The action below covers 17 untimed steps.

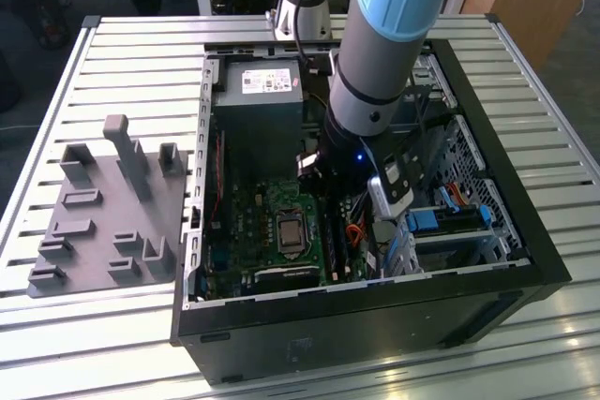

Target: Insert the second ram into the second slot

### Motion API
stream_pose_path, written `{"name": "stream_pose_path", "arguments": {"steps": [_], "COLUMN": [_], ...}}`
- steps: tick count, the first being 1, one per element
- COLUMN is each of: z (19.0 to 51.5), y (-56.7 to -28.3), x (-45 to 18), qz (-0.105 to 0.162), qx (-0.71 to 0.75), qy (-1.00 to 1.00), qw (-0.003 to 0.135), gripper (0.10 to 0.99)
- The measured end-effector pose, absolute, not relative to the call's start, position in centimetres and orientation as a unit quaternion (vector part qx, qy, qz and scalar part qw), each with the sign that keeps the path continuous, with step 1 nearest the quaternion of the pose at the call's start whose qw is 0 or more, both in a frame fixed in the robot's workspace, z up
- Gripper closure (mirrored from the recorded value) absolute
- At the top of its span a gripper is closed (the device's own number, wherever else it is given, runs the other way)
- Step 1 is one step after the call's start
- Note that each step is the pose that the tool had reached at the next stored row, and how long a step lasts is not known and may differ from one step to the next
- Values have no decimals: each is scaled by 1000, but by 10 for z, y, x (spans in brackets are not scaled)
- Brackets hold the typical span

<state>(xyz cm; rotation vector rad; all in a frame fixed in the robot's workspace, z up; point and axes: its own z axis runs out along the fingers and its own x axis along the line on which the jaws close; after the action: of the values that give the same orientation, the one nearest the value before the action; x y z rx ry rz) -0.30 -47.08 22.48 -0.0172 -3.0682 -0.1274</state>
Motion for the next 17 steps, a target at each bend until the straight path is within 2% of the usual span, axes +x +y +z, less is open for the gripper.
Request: {"name": "stream_pose_path", "arguments": {"steps": [1, 3, 4, 17], "z": [226, 227, 227, 224], "y": [-471, -471, -471, -471], "x": [-3, -3, -3, -3], "qz": [-41, -42, -42, -41], "qx": [-6, -6, -6, -6], "qy": [-998, -998, -998, -999], "qw": [35, 35, 35, 35], "gripper": [953, 953, 980, 980]}}
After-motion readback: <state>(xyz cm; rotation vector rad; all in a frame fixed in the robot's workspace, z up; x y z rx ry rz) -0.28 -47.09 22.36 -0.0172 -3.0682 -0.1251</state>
